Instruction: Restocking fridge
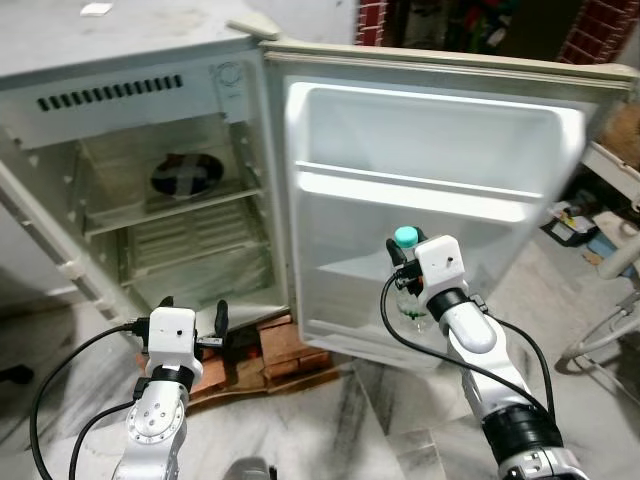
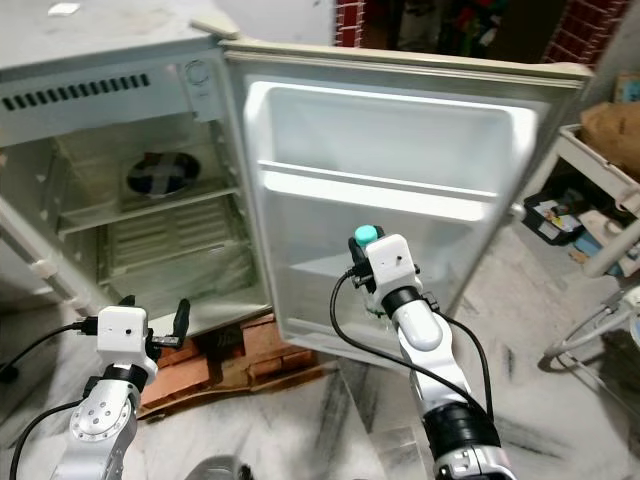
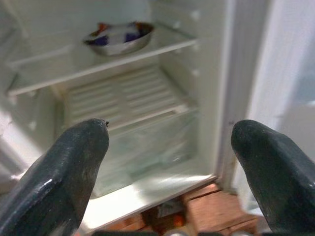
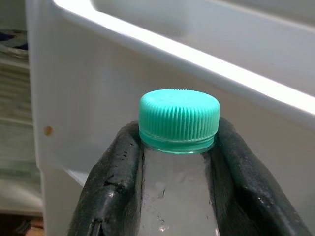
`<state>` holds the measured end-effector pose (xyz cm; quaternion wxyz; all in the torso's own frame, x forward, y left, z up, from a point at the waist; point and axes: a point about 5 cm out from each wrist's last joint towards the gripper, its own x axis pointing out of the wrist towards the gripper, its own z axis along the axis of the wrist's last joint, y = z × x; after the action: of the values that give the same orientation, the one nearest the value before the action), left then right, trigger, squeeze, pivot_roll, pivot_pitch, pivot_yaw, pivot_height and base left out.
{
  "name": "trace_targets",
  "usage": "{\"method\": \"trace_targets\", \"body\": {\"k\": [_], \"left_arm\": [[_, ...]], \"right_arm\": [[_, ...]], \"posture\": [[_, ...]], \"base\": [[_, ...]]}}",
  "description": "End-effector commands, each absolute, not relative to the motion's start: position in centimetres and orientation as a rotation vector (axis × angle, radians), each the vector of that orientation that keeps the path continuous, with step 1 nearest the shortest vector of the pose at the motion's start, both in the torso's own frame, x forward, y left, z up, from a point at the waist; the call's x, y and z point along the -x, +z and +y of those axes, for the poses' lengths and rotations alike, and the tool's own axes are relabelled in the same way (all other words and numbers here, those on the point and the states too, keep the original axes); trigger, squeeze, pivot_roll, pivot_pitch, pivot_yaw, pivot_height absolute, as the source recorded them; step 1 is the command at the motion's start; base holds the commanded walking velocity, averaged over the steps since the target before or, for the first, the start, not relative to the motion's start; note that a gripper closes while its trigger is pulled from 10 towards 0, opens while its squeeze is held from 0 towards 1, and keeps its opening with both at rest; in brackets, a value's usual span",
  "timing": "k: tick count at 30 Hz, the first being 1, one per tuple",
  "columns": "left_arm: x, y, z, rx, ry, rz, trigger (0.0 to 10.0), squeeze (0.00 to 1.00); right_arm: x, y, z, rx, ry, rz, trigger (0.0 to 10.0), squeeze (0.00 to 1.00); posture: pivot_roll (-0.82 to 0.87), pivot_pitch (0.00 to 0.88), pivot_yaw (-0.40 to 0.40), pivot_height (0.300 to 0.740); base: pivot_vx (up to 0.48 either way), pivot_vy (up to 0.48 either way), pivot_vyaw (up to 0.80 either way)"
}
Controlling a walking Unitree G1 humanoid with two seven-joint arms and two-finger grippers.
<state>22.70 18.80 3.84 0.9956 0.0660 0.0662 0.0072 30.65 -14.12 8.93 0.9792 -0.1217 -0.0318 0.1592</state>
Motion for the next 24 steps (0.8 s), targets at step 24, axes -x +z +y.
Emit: {"method": "trace_targets", "body": {"k": [24], "left_arm": [[-22.57, 4.09, 19.92, -0.144, -0.001, 0.138, 10.0, 0.00]], "right_arm": [[-31.72, 9.74, -13.29, 0.256, 0.324, -0.092, 10.0, 0.00]], "posture": [[0.01, 0.034, 0.007, 0.735]], "base": [[0.000, 0.191, -0.46]]}}
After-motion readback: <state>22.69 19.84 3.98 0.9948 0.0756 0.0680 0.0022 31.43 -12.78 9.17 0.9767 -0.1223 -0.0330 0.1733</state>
